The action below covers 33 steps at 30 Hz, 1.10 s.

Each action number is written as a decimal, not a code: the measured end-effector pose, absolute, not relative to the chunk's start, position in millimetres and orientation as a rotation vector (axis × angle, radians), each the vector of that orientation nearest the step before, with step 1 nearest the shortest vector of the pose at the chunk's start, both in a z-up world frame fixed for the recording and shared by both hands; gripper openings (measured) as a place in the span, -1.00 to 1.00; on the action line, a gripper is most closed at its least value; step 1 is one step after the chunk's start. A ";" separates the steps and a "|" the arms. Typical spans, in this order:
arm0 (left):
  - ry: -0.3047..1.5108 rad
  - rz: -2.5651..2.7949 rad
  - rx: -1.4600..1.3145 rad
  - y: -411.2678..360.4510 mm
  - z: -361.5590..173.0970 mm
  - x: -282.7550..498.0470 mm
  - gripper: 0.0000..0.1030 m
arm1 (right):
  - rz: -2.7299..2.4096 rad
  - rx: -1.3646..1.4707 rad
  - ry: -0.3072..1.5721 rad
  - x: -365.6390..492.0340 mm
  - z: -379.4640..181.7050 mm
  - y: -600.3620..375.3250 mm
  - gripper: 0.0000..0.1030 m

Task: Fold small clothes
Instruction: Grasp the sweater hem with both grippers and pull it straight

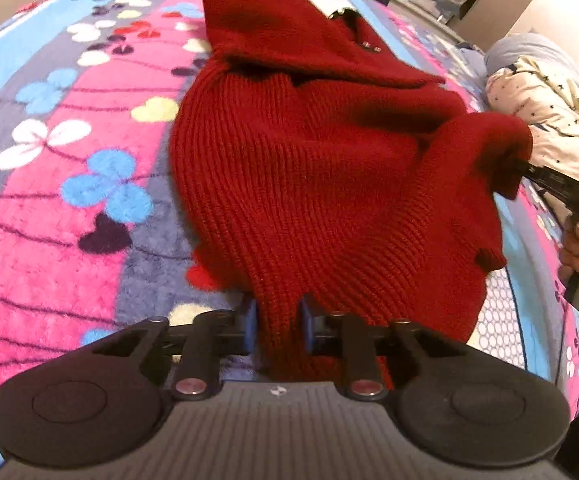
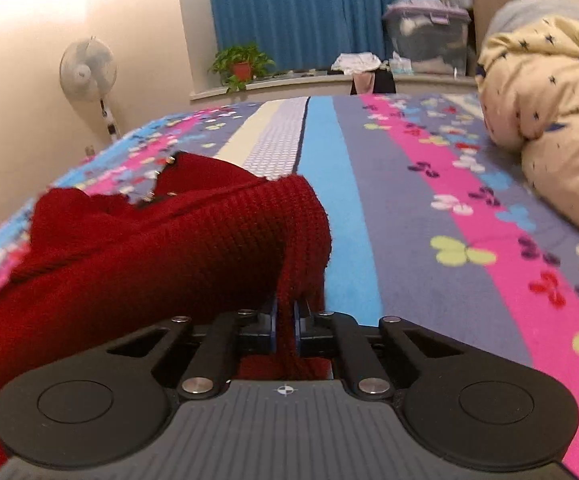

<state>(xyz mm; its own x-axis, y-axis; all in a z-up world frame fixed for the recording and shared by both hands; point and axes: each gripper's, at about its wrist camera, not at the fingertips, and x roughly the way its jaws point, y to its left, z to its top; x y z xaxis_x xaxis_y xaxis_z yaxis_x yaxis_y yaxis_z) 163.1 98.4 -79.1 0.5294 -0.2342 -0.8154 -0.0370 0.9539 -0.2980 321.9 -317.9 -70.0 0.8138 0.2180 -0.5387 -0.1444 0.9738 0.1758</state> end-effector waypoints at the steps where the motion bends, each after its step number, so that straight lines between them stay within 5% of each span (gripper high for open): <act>1: 0.998 -0.123 -0.294 99.3 -76.0 160.5 -0.59 | 0.196 0.155 0.592 312.6 -62.1 -320.8 -0.87; 17: 0.691 -0.181 -0.255 135.5 8.5 72.9 -0.70 | 0.241 0.460 0.612 115.0 19.3 -376.6 -0.91; 22: 0.782 -0.119 -0.308 171.8 -0.1 70.1 -0.70 | 0.228 0.586 0.687 86.4 15.6 -408.0 -0.91; 28: 1.006 -0.117 -0.223 160.2 -35.2 92.0 -0.58 | 0.157 0.338 1.017 94.5 -44.1 -378.9 -0.88; 31: 1.029 -0.092 -0.238 159.7 -40.0 100.9 -0.18 | 0.115 0.337 0.993 101.4 -52.4 -368.4 -0.72; 33: 1.047 -0.065 -0.273 163.9 -44.6 101.7 -0.03 | 0.099 0.324 0.978 108.1 -53.6 -363.2 -0.23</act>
